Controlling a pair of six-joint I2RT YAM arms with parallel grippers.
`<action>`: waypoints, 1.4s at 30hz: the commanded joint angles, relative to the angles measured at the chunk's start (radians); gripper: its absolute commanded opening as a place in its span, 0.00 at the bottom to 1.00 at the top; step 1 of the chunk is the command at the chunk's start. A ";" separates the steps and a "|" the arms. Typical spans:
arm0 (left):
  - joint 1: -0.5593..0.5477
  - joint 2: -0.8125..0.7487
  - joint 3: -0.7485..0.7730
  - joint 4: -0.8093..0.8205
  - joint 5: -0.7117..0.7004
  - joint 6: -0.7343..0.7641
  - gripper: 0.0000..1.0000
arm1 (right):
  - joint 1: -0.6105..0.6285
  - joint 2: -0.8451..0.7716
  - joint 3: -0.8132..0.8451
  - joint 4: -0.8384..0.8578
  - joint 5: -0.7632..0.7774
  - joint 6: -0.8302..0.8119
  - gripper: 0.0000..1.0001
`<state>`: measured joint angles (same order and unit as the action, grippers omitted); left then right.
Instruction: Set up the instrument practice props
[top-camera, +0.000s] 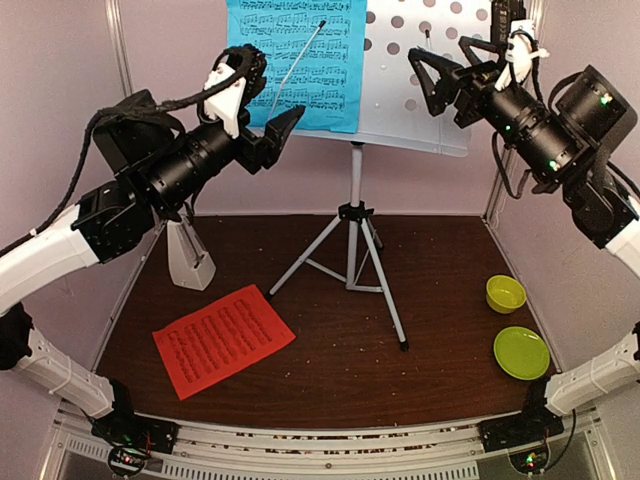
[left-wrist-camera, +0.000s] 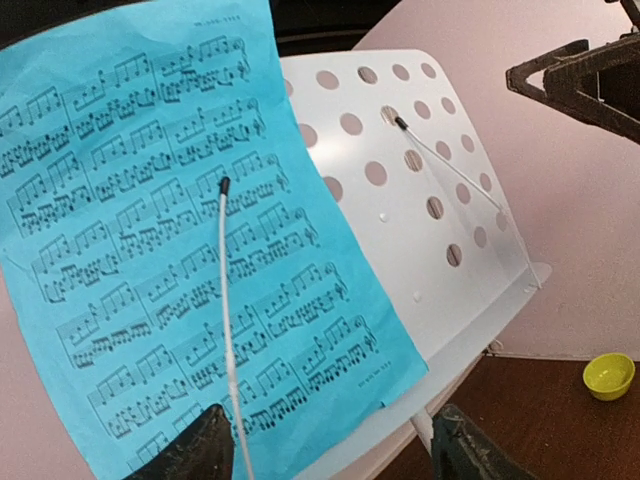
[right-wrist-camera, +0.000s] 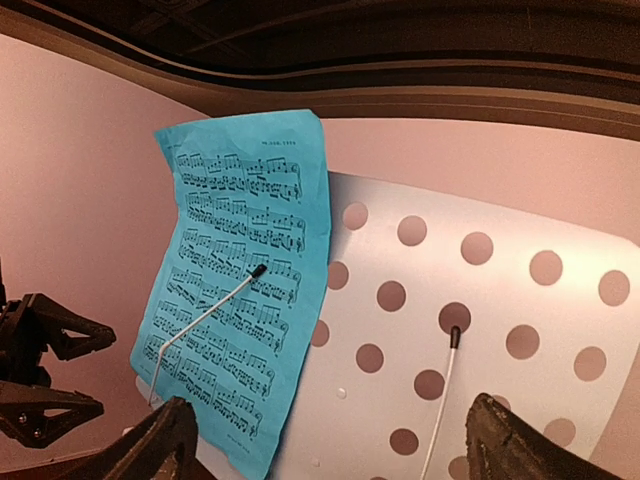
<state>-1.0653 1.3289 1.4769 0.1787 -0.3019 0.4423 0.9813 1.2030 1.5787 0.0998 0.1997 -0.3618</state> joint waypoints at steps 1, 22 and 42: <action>-0.009 -0.033 -0.064 -0.071 0.014 -0.079 0.71 | 0.000 -0.125 -0.138 -0.116 0.060 0.129 0.93; 0.289 -0.052 -0.699 -0.239 0.157 -0.850 0.78 | 0.000 -0.404 -0.742 -0.239 0.031 0.465 0.91; 0.443 0.089 -0.859 -0.259 0.195 -1.061 0.76 | 0.002 -0.308 -0.880 -0.125 -0.125 0.602 0.88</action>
<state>-0.6445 1.4406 0.6628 -0.0864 -0.0860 -0.5545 0.9813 0.8734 0.7074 -0.0704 0.1265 0.1982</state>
